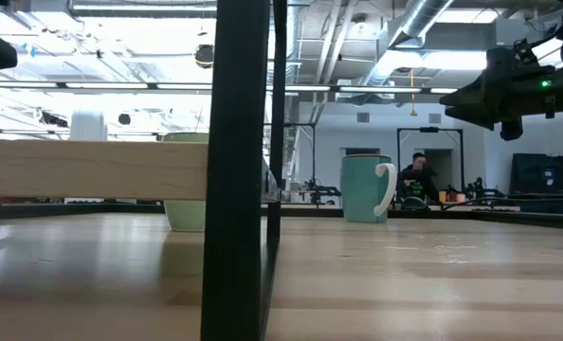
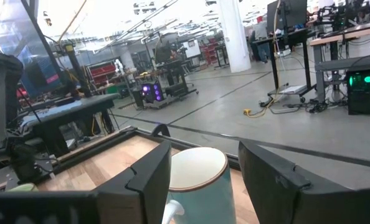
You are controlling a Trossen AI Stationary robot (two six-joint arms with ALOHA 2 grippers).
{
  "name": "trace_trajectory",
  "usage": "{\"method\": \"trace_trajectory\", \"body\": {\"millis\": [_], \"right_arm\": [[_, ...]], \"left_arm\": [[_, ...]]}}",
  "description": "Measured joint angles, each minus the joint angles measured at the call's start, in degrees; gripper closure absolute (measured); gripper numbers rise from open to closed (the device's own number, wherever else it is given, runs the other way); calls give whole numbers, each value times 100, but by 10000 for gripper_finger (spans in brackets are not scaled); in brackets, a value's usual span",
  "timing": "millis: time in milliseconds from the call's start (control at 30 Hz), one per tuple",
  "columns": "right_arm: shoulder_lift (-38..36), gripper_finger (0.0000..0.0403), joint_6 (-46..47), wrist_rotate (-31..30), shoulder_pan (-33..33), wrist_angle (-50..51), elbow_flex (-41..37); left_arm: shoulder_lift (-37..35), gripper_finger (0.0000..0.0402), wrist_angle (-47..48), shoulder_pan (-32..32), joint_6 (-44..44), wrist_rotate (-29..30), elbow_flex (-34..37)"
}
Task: Stack small to large cups/mugs on shelf
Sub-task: Put the blue mug on the shelf
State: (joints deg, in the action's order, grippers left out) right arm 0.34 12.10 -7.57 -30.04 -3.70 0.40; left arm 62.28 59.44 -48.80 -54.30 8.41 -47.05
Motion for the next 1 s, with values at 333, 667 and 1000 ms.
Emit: {"method": "trace_trajectory", "body": {"millis": [333,667,1000], "right_arm": [[1,194,0,0,0,0,2],[0,194,-2,0,0,0,2],[0,194,-1,0,0,0,1]], "left_arm": [[0,327,5,0,-146,-20,0],[0,327,13,0,-251,-22,0],[0,304,17,0,-307,-18,-2]]}}
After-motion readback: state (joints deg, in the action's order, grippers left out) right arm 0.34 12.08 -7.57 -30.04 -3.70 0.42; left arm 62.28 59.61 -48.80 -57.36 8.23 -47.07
